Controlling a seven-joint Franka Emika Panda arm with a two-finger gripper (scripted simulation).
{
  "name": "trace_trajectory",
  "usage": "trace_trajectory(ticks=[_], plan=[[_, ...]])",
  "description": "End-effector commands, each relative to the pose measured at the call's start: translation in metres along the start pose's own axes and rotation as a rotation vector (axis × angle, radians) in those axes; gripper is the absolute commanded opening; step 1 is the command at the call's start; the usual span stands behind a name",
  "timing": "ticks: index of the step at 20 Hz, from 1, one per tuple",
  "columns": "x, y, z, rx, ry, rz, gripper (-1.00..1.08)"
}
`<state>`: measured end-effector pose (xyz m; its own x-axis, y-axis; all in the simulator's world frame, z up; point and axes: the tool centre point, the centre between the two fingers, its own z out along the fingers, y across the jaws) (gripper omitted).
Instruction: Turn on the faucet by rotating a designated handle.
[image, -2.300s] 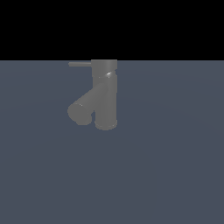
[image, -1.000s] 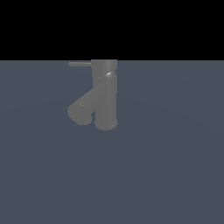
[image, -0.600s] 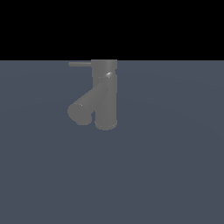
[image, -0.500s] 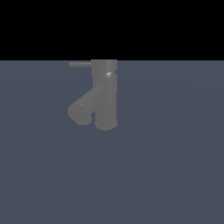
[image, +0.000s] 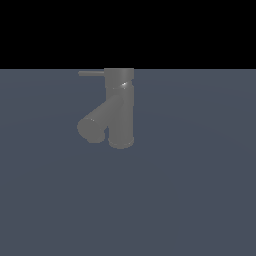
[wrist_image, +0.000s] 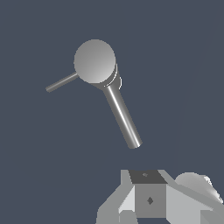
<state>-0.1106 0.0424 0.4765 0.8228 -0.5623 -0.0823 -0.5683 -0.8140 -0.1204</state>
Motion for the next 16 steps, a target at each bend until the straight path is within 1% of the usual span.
trace_trajectory(ticks=[1,9,16], plan=[[0.011,-0.011,0.006,0.002,-0.005,0.065,-1.0],[0.045,-0.045,0.032,-0.003,-0.014,0.269,-1.0],[0.072,-0.074,0.06,-0.015,-0.01,0.447,-1.0]])
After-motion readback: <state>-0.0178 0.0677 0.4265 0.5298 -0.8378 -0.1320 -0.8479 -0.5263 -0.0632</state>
